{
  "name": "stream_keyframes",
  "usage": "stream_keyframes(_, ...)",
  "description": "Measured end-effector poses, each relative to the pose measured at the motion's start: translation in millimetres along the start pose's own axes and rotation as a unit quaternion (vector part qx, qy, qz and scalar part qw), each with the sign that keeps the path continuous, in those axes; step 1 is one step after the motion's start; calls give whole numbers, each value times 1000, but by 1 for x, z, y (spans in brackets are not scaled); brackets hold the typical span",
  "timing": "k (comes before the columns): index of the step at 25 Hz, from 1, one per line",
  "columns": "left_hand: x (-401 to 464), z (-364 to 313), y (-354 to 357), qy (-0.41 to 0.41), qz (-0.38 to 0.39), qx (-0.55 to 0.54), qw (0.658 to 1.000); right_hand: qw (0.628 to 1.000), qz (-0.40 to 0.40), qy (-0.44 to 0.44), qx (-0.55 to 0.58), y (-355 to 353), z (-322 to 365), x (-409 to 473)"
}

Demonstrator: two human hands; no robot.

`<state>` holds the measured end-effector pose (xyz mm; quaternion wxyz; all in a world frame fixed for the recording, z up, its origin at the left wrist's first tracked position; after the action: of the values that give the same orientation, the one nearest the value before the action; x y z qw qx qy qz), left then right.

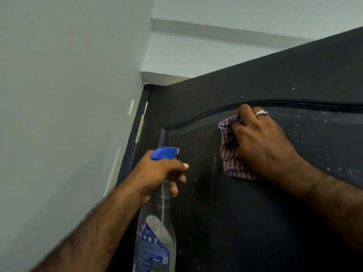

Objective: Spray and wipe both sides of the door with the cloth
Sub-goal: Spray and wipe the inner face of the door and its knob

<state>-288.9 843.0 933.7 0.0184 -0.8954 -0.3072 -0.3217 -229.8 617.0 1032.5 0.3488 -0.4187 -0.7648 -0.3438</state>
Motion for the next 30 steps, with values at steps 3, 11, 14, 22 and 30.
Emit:
stream_keyframes(3, 12, -9, 14, -27, 2, -16, 1000, 1000, 6, -26, 1, 10, 0, 12)
stream_keyframes(11, 28, -39, 27, -1, -54, 8, 999, 993, 72, 7, -93, 22, -38, 59)
stream_keyframes(14, 33, -48, 30, 10, -57, 6, 998, 994, 40, -22, -101, 11, -57, 71)
stream_keyframes(22, 54, -110, 110, 66, 85, -36, 994, 982, -22, -25, -186, -4, -111, 54)
stream_keyframes(30, 24, -178, 180, 107, 210, -99, 967, 976, 44, -2, -215, -73, -191, 18)
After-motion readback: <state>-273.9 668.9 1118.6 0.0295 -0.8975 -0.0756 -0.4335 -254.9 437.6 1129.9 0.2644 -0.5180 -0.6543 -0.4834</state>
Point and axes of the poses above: each hand's wrist, its own x-axis towards the middle knuckle, its own y-axis out of the palm, z = x × y, the point moved 4 cm from there along x, towards the middle knuckle, and after that the axes turned 14 degrees about -z, right-handed, at the moved point
